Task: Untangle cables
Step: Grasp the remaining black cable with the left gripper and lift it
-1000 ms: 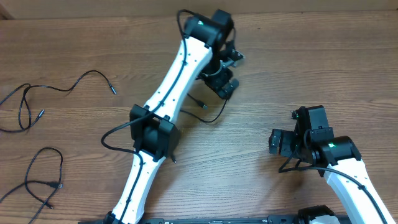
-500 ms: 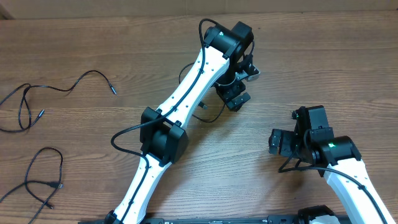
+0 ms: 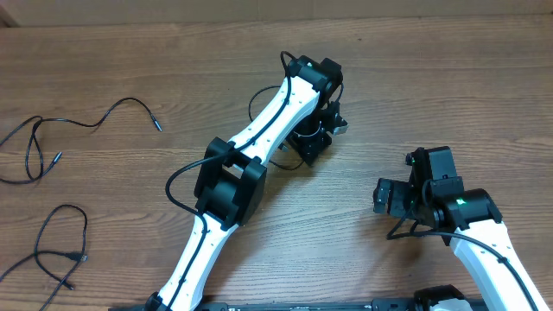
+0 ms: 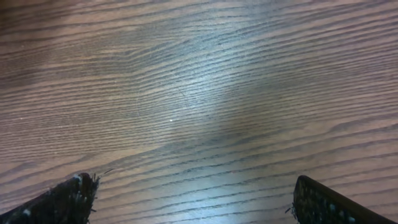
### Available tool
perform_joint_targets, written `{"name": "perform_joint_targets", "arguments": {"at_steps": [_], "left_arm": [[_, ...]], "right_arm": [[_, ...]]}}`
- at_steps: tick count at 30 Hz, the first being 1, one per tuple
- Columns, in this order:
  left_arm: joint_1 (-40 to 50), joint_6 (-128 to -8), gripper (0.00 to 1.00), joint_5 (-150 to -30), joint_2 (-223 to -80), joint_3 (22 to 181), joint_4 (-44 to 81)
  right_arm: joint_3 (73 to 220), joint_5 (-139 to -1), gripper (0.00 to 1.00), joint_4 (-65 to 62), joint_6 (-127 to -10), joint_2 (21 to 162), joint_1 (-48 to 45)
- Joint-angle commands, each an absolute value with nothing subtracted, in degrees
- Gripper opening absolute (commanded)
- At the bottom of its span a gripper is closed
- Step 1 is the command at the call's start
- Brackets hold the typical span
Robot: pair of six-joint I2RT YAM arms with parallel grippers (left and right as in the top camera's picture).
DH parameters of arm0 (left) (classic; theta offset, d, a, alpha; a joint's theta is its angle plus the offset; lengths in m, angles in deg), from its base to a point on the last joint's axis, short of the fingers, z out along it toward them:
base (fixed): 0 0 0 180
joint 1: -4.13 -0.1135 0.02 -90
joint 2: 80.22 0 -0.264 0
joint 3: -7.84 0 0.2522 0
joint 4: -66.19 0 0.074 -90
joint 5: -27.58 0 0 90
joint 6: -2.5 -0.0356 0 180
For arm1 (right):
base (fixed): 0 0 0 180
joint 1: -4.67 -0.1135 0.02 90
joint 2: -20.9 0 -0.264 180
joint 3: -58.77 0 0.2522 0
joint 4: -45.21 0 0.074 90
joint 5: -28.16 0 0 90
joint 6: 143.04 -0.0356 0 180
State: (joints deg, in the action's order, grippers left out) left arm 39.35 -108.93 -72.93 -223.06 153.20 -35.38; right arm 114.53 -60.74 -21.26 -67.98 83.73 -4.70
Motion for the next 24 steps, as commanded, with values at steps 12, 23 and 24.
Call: {"name": "perform_joint_targets", "arguments": {"at_steps": [12,23,24], "left_arm": [[39.09,-99.84,0.04,-51.11,-223.00,175.73,-33.66],[31.92,-90.00,0.04,-34.28,-223.00,190.22,-14.75],[30.81,-89.80,0.04,-33.76,-223.00,190.26,-13.24]], "right_arm": [[114.93,-60.02,1.00,-20.52,-67.81,83.38,-4.48],[114.93,-60.61,1.00,-20.52,-67.81,83.38,-4.48],[114.93,-60.61,1.00,-20.52,-67.78,83.38,-4.48]]}}
